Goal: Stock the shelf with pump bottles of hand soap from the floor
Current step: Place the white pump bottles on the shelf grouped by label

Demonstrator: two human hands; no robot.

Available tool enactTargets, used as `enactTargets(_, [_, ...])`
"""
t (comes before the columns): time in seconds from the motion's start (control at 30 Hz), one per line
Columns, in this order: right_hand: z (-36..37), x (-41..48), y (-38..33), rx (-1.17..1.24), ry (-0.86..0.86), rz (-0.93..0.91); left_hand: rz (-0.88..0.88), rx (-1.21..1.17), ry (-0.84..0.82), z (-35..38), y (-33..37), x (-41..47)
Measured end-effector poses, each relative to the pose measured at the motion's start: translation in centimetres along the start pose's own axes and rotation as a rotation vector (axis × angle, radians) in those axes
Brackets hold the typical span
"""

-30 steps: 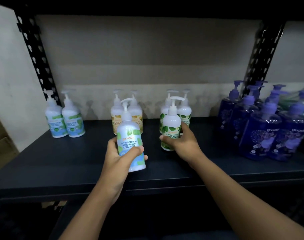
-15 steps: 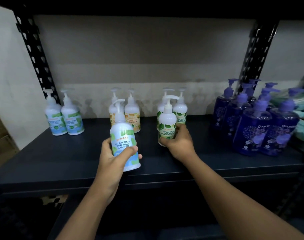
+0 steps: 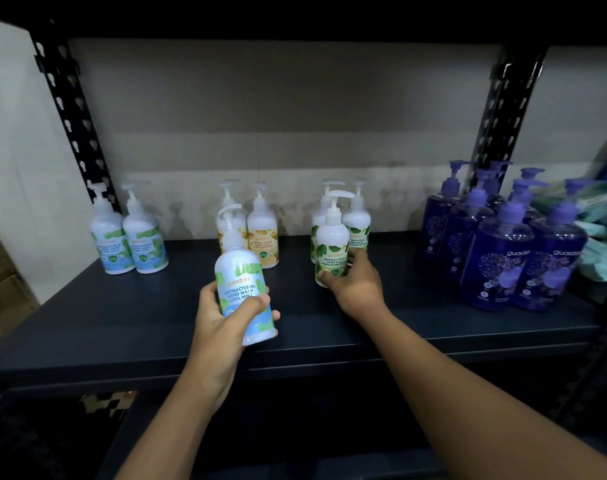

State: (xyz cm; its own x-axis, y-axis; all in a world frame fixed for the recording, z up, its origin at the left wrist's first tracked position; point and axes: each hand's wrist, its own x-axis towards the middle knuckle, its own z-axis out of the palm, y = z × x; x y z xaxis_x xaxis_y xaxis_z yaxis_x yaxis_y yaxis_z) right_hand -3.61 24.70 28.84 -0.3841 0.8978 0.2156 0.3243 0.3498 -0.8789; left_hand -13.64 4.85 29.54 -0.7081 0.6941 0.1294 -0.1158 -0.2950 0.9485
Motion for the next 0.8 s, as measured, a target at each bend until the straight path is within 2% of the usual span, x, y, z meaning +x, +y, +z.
enactTargets(0.8, [0.57,0.55,-0.5,-0.14,0.023,0.038,-0.012,-0.007,-0.003,-0.55,-0.27,-0.12])
